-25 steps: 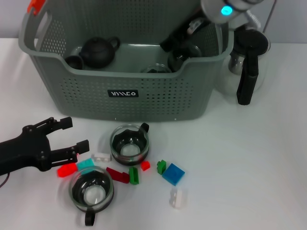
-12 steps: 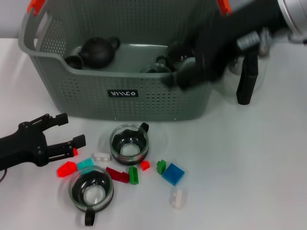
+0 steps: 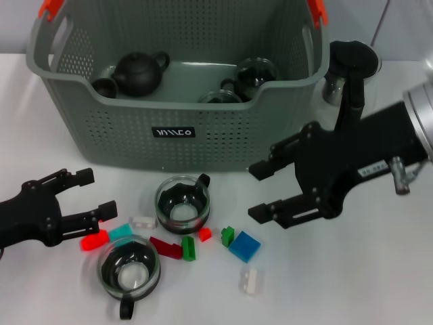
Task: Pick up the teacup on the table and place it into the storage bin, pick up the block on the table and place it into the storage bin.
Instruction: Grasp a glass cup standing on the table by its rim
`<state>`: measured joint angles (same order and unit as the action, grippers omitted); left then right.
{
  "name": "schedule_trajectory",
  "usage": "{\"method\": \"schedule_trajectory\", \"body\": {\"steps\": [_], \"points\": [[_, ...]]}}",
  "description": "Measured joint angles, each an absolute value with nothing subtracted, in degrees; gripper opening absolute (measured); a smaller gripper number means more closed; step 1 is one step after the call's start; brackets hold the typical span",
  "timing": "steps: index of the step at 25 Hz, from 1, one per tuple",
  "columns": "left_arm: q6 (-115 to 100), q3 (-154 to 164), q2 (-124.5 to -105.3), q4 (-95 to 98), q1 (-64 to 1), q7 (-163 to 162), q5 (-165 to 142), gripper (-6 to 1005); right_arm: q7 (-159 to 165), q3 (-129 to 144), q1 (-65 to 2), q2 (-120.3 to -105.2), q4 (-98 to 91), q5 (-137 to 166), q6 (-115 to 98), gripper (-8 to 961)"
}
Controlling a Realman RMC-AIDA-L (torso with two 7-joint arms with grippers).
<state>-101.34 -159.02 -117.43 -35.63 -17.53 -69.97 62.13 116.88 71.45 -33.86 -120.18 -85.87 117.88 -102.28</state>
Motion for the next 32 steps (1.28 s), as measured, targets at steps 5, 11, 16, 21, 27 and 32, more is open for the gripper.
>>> {"method": "schedule_trajectory", "body": {"steps": [5, 11, 16, 21, 27, 32], "points": [[-101.0, -158.7, -117.5, -35.4, -17.7, -69.8, 62.1, 921, 91.2, 64.3, -28.4, -119.96, -65.9, 108.2, -100.2, 626], [-101.3, -158.7, -117.5, -35.5, -18.7, -70.0, 62.1, 921, 63.6, 49.2, -27.1, -119.4, -38.4, 107.1, -99.1, 626], [-105.6, -156.7, -117.01, -41.8, -19.7, -77.2, 61.1, 921, 54.8, 45.8, -24.8, -119.82, -31.5, 107.1, -96.6, 627], [-112.5, -150.4, -116.77, -60.1, -21.0, -97.9, 59.2, 920, 53.4, 43.5, -23.9, -120.04, -30.1, 106.8, -96.2, 628], [-110.5, -139.1, -117.45, -74.8, -25.6, -127.0, 51.4, 920, 51.3, 41.1, -24.0, -120.06, -27.4, 106.7, -96.2, 627], [-107.1, -130.3, -119.62, -75.4, -33.7, -139.9, 39.4, 920, 50.7, 40.1, -23.8, -120.06, -27.2, 106.7, -96.4, 627]]}}
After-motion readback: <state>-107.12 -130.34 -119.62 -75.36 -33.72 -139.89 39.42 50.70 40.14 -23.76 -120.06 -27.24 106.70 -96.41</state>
